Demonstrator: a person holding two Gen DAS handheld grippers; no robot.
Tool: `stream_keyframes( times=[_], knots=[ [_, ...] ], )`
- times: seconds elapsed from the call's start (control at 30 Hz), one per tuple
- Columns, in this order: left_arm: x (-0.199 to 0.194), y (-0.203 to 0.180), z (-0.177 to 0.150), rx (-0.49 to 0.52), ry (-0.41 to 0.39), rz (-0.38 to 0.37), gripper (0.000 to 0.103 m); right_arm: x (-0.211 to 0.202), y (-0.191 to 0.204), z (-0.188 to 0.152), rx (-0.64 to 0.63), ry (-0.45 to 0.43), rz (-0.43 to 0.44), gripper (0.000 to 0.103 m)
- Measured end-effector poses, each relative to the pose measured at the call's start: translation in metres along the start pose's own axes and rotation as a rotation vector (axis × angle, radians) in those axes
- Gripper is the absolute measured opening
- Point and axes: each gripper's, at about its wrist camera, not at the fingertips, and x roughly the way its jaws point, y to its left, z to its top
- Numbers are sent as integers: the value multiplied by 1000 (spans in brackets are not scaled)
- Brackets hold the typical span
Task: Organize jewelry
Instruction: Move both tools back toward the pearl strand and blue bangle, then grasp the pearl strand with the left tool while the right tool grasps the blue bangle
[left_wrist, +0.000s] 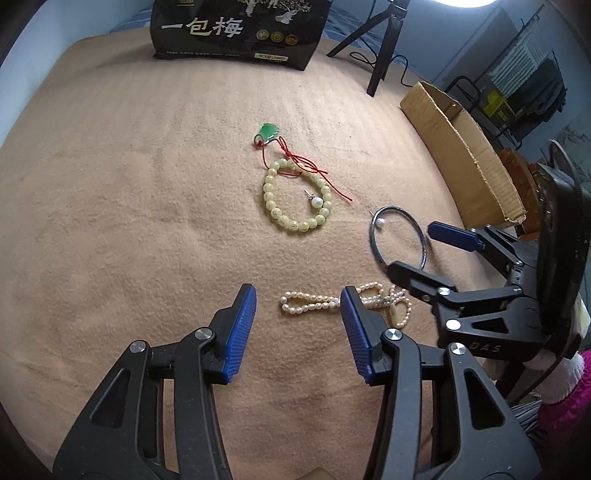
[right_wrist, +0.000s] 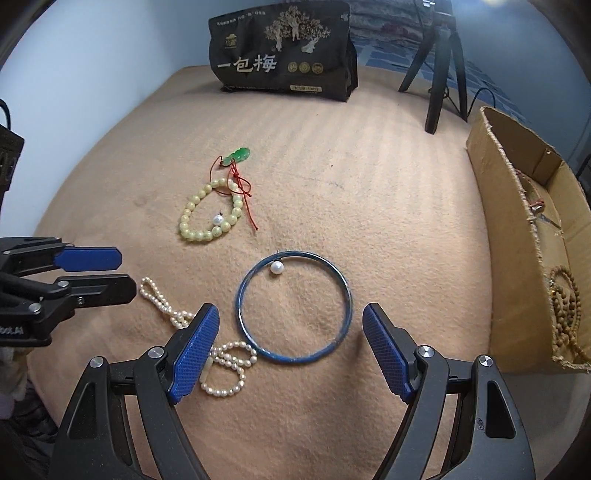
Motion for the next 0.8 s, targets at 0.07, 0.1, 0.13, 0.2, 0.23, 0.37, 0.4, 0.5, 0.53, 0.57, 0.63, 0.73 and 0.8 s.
stream_keyframes(
  times=[0.07,0.1,0.13,0.2,0.23,0.37,0.4,0.5,0.53,0.57,0.63,0.73,0.8],
  knots=[
    [4,-3,0,20,7,1,44,6,1,1,-7,11,-2,80],
    [6,-5,-1,31,9,3,44,8,2,1,-12,18,-1,80],
    [7,-6,0,39,12,4,43,10,2,1,-14,21,-3,80],
    [11,-8,0,54,19,5,41,13,2,2,-18,22,-10,80],
    [13,-8,0,56,22,3,41,14,2,3,-19,22,-12,80],
    [21,-9,0,65,39,1,41,17,1,5,-26,23,-22,80],
    [23,-9,1,67,42,1,41,19,1,6,-31,26,-23,80],
    [27,-11,1,76,46,-2,41,19,-2,6,-44,28,-23,80],
    [27,-12,1,80,46,-4,41,19,-3,5,-44,30,-20,80],
    [28,-13,1,82,48,-7,41,18,-4,4,-44,31,-18,80],
    [29,-14,2,86,49,-11,41,18,-7,5,-44,33,-28,80],
    [30,-17,2,96,53,-19,41,20,-10,6,-49,36,-36,80],
    [32,-19,2,106,58,-26,41,20,-13,6,-49,38,-32,80]
  ],
)
